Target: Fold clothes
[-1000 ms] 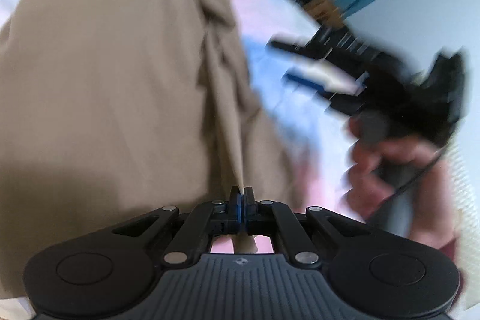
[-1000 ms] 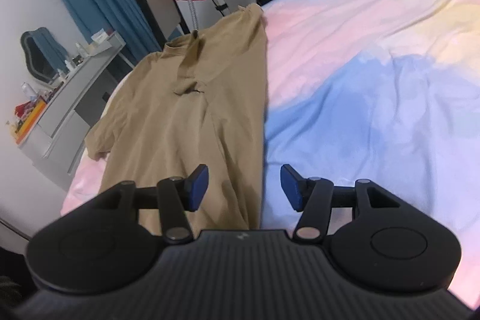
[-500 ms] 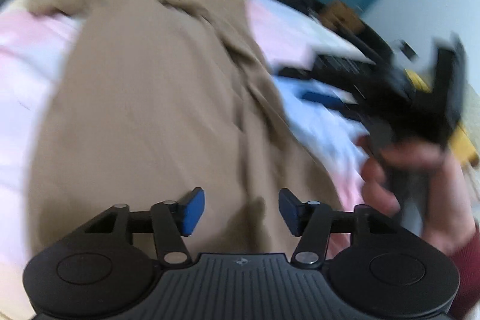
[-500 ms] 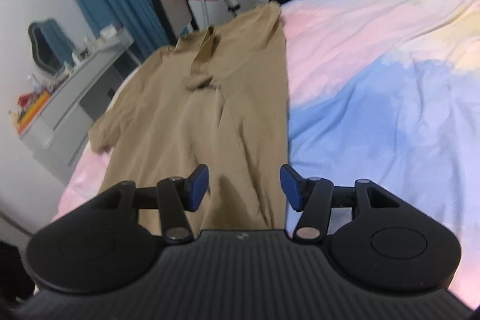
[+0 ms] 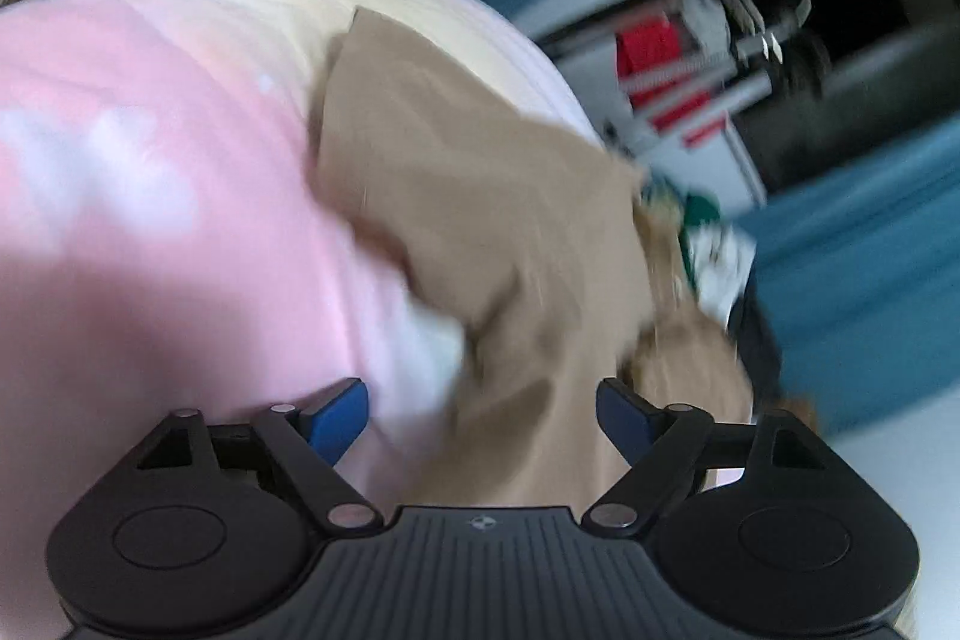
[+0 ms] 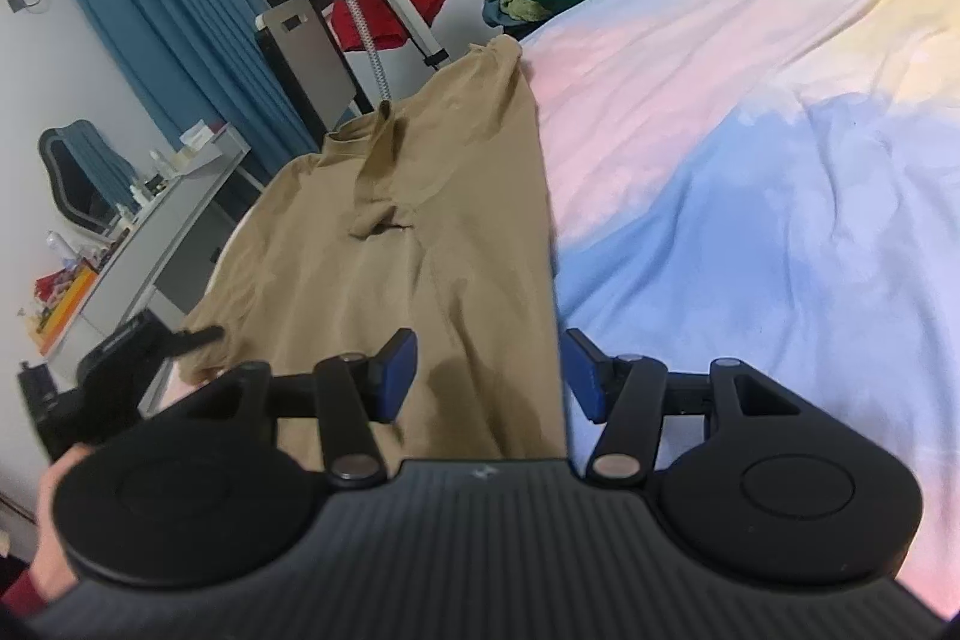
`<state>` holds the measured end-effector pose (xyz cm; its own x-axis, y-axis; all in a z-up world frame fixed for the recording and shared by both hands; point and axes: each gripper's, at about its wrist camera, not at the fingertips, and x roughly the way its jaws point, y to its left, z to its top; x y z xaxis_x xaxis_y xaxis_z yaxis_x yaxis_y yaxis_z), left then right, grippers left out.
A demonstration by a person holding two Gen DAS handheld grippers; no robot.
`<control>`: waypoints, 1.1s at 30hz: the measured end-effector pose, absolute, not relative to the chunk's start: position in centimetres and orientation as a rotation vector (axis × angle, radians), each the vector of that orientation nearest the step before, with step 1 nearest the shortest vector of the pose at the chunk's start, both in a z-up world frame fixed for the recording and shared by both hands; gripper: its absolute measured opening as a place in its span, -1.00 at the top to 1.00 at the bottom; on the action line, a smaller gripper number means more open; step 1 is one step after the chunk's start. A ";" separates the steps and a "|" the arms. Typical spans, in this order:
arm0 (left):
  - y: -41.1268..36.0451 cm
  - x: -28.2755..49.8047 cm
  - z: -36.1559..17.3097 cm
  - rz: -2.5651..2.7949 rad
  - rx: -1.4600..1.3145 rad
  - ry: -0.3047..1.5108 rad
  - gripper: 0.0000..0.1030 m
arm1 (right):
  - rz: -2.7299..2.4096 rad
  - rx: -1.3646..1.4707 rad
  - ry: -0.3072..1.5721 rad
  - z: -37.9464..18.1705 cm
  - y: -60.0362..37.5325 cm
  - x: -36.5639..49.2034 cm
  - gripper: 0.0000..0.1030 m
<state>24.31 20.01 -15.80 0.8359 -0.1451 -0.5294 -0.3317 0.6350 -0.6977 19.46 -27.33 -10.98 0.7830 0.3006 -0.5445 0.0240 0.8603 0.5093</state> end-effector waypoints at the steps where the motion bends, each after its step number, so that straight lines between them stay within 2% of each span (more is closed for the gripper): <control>1: 20.6 25.2 -16.2 0.133 -0.905 0.556 -0.72 | 0.149 0.526 0.665 -11.3 -27.3 19.7 -0.10; 8: 24.5 30.3 -17.6 0.246 -0.954 0.390 -0.65 | 0.156 0.567 0.707 -13.7 -26.9 22.1 -0.10; 9: 24.8 30.9 -17.4 0.260 -0.927 0.383 -0.58 | 0.158 0.561 0.706 -13.8 -26.8 22.4 -0.10; 10: 25.0 31.5 -17.3 0.274 -0.900 0.376 -0.36 | 0.156 0.546 0.700 -13.9 -26.6 22.7 -0.10; 11: 24.9 32.1 -16.9 0.286 -0.858 0.377 -0.25 | 0.152 0.535 0.693 -14.0 -26.5 22.9 -0.10; 15: 22.9 35.2 -14.3 0.320 -0.611 0.412 0.89 | 0.140 0.517 0.691 -14.7 -26.3 24.0 -0.09; 21: 16.9 38.3 -8.6 0.313 -0.267 0.374 0.92 | 0.126 0.450 0.705 -14.3 -25.9 23.7 -0.08; 27: 4.0 41.7 -3.1 0.177 0.071 0.349 0.92 | 0.088 0.304 0.705 -12.9 -24.9 22.8 -0.07; 33: -9.8 45.8 -4.9 0.050 0.276 0.419 0.91 | 0.052 0.271 0.711 -12.8 -25.5 22.7 -0.07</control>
<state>45.79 -9.77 -4.88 0.9127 0.1049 -0.3950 0.0083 0.9615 0.2746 22.65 -25.53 -12.78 0.7577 0.1390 -0.6376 0.0445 0.9638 0.2630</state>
